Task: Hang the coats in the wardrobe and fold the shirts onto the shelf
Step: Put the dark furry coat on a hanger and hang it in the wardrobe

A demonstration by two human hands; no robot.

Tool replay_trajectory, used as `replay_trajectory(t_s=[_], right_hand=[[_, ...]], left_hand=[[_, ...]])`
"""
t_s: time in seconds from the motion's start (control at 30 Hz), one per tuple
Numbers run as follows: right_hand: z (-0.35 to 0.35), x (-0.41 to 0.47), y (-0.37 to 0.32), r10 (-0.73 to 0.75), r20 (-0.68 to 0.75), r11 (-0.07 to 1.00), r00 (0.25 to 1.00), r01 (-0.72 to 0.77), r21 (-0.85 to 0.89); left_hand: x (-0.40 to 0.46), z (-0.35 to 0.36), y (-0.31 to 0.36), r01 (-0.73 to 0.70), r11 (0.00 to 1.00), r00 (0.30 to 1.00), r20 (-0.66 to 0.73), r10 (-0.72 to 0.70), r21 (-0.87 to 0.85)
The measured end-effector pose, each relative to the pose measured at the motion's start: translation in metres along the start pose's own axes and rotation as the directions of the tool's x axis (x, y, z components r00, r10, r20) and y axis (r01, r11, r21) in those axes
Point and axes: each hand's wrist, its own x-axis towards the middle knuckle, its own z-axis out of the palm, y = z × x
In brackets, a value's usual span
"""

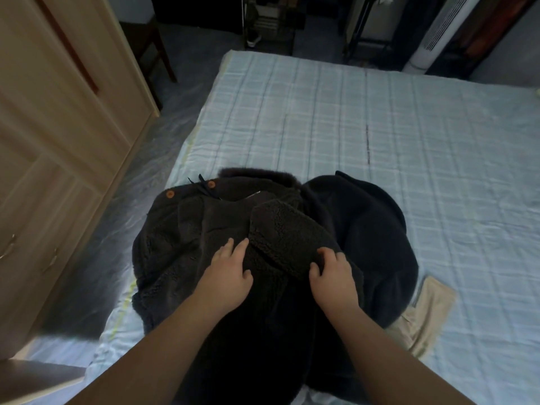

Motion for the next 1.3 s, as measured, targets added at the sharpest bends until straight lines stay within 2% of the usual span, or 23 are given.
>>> replay_trajectory(t_s=[0.1,0.2,0.43,0.53,0.6,0.63,0.73,0.83,0.97,1.1,1.2,1.27,1.3], right_hand=[[-0.002,0.036,0.002,-0.032,-0.049,0.999,0.998,0.031,-0.006],[0.000,0.077,0.007,-0.003,0.020,0.999,1.000,0.002,0.037],[0.021,0.166,0.015,0.189,0.189,0.959,0.964,-0.222,0.173],[0.033,0.186,0.008,0.286,0.284,0.899,0.915,-0.359,0.251],[0.038,0.188,0.002,0.348,0.364,0.870,0.864,-0.442,0.217],[0.039,0.186,-0.002,0.346,0.381,0.878,0.858,-0.439,0.190],[0.039,0.169,-0.021,0.198,0.327,0.951,0.924,-0.262,0.165],[0.041,0.143,-0.047,-0.049,0.247,0.997,0.968,0.031,0.075],[0.062,0.095,-0.065,-0.267,0.275,0.960,0.924,0.278,-0.003],[0.086,0.052,-0.073,-0.302,0.432,0.940,0.850,0.342,-0.016],[0.096,0.037,-0.074,-0.286,0.482,0.936,0.828,0.348,-0.044],[0.094,0.035,-0.068,-0.301,0.469,0.942,0.830,0.336,0.011],[0.092,0.036,-0.064,-0.312,0.467,0.946,0.827,0.314,0.077]], left_hand=[[0.025,0.002,0.012,-0.017,1.000,1.000,0.010,0.017,-0.010],[0.050,0.004,0.023,-0.030,0.999,0.999,0.011,0.030,-0.017],[0.096,-0.006,0.030,-0.077,0.997,0.996,-0.035,0.077,-0.004],[0.108,-0.010,0.022,-0.085,0.996,0.994,-0.072,0.085,-0.001],[0.112,-0.010,0.018,-0.078,0.997,0.994,-0.073,0.077,-0.006],[0.114,-0.009,0.018,-0.080,0.997,0.995,-0.068,0.079,-0.003],[0.117,-0.008,0.023,-0.107,0.994,0.992,-0.071,0.107,0.008],[0.120,-0.008,0.033,-0.146,0.989,0.985,-0.097,0.146,0.006],[0.123,-0.006,0.036,-0.163,0.986,0.982,-0.090,0.165,0.032],[0.123,-0.006,0.033,-0.203,0.974,0.975,-0.076,0.211,0.100],[0.122,0.003,0.025,-0.257,0.946,0.963,0.133,0.234,0.198],[0.120,0.013,0.017,-0.225,0.942,0.951,0.266,0.157,0.250],[0.120,0.017,0.014,-0.187,0.948,0.953,0.283,0.112,0.257]])
